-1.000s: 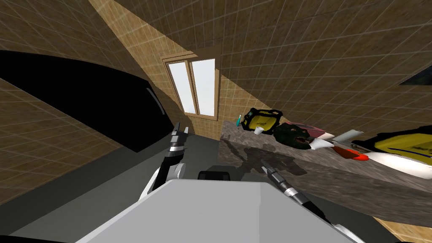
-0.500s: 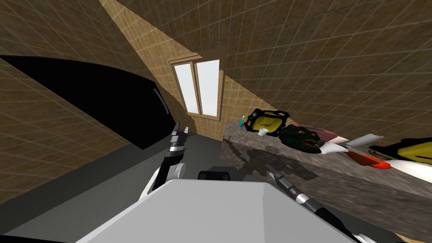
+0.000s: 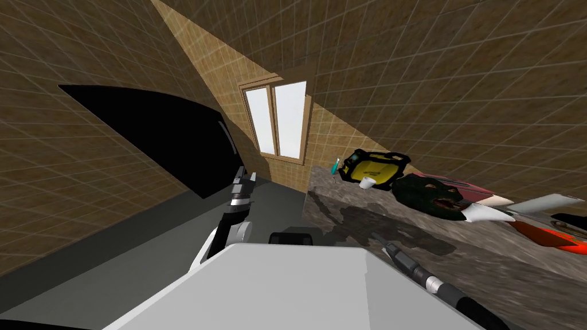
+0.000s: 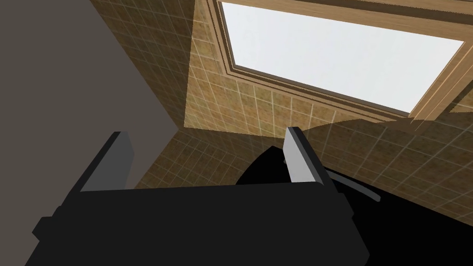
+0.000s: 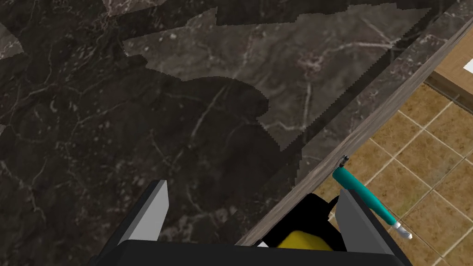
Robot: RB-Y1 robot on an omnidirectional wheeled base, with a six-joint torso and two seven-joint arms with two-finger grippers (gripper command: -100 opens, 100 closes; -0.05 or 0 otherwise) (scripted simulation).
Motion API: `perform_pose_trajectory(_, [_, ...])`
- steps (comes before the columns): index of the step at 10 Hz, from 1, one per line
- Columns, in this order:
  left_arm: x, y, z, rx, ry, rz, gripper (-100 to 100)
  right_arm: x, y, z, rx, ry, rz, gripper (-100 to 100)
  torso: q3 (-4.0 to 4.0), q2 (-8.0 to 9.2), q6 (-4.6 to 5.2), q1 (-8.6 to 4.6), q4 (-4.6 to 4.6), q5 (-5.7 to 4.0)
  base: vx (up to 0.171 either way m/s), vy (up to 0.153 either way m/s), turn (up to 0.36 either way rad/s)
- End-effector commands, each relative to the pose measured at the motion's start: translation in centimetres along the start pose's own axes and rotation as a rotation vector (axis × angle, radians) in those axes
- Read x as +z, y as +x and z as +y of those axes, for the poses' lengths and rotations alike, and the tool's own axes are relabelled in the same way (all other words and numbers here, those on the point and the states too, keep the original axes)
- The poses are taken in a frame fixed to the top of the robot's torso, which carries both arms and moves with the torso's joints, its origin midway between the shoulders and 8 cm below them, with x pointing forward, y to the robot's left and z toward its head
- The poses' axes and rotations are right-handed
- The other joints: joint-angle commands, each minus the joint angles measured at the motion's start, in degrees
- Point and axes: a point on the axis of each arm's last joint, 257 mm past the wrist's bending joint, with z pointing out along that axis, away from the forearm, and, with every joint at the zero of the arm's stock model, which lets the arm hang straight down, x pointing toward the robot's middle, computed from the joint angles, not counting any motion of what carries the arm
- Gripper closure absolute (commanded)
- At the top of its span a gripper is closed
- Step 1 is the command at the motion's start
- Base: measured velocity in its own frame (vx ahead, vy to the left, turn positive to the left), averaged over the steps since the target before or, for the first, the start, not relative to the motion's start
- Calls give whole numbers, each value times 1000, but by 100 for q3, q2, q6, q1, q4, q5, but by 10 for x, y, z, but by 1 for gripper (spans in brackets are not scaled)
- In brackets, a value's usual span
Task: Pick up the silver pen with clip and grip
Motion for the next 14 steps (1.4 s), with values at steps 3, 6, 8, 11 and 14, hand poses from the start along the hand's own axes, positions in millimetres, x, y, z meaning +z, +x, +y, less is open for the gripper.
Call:
perform_pose_trajectory(3, [0,0,0,0,0,0,0,-24,-25,-45,-56,151,21,-100,-3,-5,0,0,-1,0,41,58,154])
perform_pose_trajectory(6, [0,0,0,0,0,0,0,-35,-44,-60,-106,219,35,-100,-8,-15,-6,-4,-3,-1,59,41,135])
perform_pose_trajectory(8, [0,0,0,0,0,0,0,-46,-58,-75,-137,281,41,-100,-11,-20,-2,0,-4,0,79,46,141])
perform_pose_trajectory(11, [0,0,0,0,0,0,0,-67,-88,-99,-195,395,45,-100,-9,-15,1,-9,-3,-3,76,30,169])
perform_pose_trajectory(14, [0,0,0,0,0,0,0,-85,-114,-116,-246,493,47,-100,-21,-35,1,-11,-8,-3,123,16,215])
